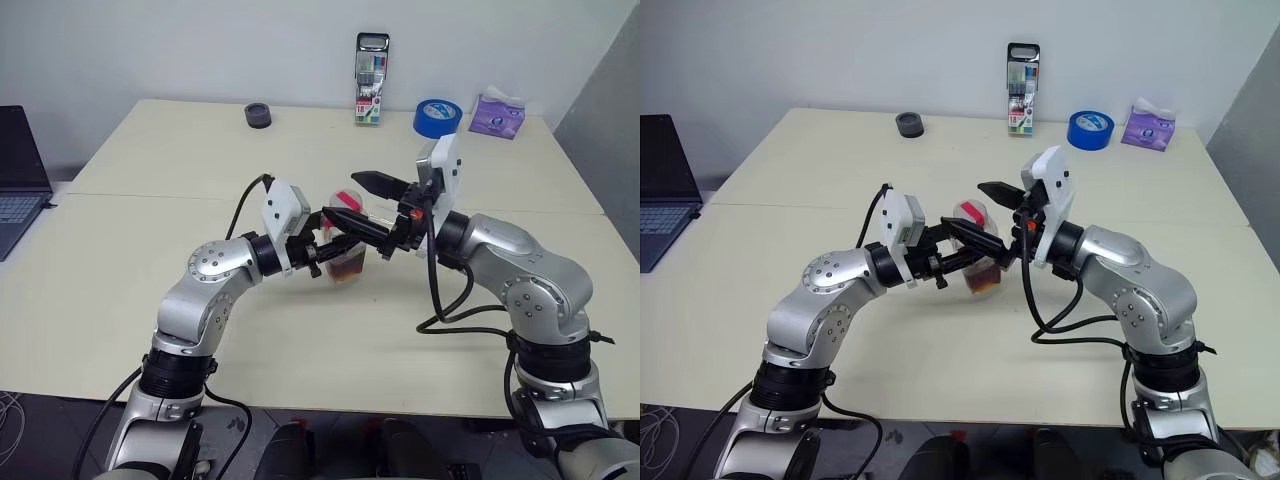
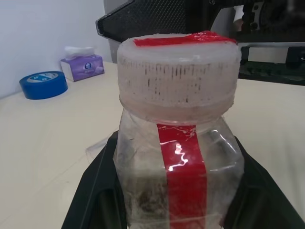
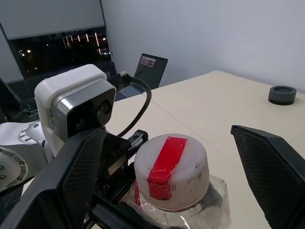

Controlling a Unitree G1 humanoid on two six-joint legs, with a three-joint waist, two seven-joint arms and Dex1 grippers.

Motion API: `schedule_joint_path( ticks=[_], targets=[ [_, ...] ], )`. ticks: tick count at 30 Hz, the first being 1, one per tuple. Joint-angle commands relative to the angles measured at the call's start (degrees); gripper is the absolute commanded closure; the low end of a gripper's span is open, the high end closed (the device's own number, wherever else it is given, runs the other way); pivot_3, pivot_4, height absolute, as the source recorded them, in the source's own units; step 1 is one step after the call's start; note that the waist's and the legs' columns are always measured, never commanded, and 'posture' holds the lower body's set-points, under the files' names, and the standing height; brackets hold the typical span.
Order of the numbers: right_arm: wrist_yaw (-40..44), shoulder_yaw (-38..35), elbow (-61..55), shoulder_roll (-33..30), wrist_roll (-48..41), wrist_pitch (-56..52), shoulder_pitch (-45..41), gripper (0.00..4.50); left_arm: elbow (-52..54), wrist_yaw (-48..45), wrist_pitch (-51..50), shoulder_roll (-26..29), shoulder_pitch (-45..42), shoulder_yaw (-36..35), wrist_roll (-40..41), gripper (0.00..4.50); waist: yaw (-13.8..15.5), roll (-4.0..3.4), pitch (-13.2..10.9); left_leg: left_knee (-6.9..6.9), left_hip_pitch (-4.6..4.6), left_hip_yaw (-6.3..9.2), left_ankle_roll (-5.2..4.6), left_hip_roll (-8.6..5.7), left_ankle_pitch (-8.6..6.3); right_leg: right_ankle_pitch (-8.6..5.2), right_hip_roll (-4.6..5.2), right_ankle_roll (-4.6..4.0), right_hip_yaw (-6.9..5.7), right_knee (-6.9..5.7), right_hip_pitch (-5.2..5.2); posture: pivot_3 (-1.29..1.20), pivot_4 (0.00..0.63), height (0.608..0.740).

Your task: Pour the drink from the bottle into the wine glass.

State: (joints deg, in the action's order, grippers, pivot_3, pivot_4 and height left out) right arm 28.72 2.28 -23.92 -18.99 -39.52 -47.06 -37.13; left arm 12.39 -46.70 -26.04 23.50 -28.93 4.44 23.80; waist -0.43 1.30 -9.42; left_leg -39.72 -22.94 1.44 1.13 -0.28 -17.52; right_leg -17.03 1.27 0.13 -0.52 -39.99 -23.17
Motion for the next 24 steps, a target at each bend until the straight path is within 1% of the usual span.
schedule_joint_path(
  ticks=[1,8,12,15,20,22,24],
  targets=[
    [0.19,-0.37,-2.29,0.06,-0.29,1.29,-0.26,0.58,1.09,-0.18,0.39,-0.01,-1.26,-0.22,0.7,2.62,-0.01,0.0,0.0,0.0,0.0,0.0,0.0,0.0,0.0,0.0,0.0,0.0,0.0,0.0,0.0,0.0,0.15,0.74],
    [2.38,1.68,-3.27,-1.56,1.37,3.28,1.58,3.0,2.07,0.1,-1.03,-0.06,-0.88,-0.37,1.29,2.62,-0.02,-0.01,-0.01,0.0,0.0,0.0,-0.01,-0.01,0.0,0.0,0.0,0.0,0.0,0.01,0.0,0.0,0.15,0.74],
    [2.85,1.69,-3.04,-1.77,1.48,3.84,1.8,4.48,2.93,0.25,-2.1,-0.14,-0.55,-0.67,1.8,2.62,-0.04,-0.01,-0.01,0.0,0.0,0.0,-0.01,0.0,0.0,0.0,-0.01,0.0,0.01,0.0,0.0,0.0,0.15,0.74],
    [3.65,0.88,-2.29,-2.02,0.65,3.45,1.18,4.48,3.76,0.14,-2.98,-0.09,-0.2,-0.74,2.44,2.62,-0.04,-0.01,-0.01,-0.01,0.0,0.0,-0.01,0.0,0.0,0.0,-0.01,0.0,0.0,0.0,0.0,0.0,0.15,0.74],
    [8.43,-0.47,1.92,-5.19,0.33,3.76,-1.85,4.48,3.7,-1.03,-2.45,0.65,-0.44,-0.57,2.14,2.62,-0.05,-0.02,-0.02,-0.01,0.01,0.0,-0.01,0.0,0.0,0.0,-0.01,0.0,0.0,-0.01,0.0,0.0,0.15,0.74],
    [9.12,-1.13,2.78,-5.51,-0.58,3.34,-2.54,4.11,3.02,-0.68,-2.2,0.52,-0.99,-0.87,1.95,2.62,-0.05,-0.03,-0.02,0.0,0.01,0.01,-0.01,0.0,0.0,0.0,-0.01,0.0,0.0,0.01,0.01,0.0,0.15,0.74],
    [9.75,-1.33,2.84,-5.87,-1.02,3.11,-2.77,3.57,2.79,-0.54,-2.17,0.49,-1.21,-1.0,1.96,2.62,-0.05,-0.03,-0.02,0.0,0.0,0.0,-0.01,0.0,0.0,0.0,-0.01,0.0,0.0,0.01,0.01,0.0,0.15,0.74]
  ],
)
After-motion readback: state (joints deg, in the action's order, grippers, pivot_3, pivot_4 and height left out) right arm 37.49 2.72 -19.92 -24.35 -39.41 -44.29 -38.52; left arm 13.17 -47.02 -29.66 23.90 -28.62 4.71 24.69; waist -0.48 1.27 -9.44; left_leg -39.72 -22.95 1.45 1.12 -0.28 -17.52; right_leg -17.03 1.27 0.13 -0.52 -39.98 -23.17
